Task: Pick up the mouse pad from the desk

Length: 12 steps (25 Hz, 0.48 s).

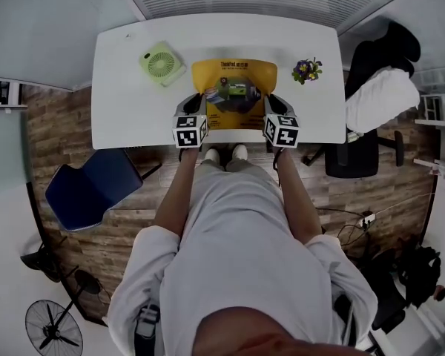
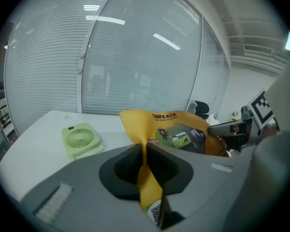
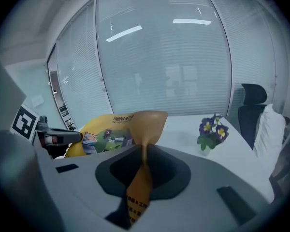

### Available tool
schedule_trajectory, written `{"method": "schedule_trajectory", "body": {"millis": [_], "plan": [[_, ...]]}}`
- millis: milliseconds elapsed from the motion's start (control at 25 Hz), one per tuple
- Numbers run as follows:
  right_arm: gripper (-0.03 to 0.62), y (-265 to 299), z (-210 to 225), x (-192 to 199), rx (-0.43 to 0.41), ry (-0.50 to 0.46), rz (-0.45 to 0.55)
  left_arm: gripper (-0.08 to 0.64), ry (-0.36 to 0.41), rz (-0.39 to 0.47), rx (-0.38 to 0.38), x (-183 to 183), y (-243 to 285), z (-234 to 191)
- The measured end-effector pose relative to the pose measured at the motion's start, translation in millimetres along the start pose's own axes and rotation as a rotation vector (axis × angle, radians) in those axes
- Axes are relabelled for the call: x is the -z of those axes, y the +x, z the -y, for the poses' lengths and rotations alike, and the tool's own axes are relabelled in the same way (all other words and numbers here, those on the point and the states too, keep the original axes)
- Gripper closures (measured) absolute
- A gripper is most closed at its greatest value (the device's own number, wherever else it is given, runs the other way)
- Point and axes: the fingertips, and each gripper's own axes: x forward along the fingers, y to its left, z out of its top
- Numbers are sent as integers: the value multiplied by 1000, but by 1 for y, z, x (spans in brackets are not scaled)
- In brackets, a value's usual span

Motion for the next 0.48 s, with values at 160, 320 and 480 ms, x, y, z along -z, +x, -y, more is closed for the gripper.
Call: {"method": "schedule_trajectory", "body": {"millis": [160, 320, 480], "plan": [[543, -19, -9, -44, 9, -66, 90, 522, 52, 78, -4, -43, -16, 2], [543, -44, -20, -82, 7, -92, 185, 522, 81, 170, -5, -85, -41, 3], [543, -71, -25, -118, 21, -141, 277, 522, 111, 266, 9, -127, -68, 13]]}}
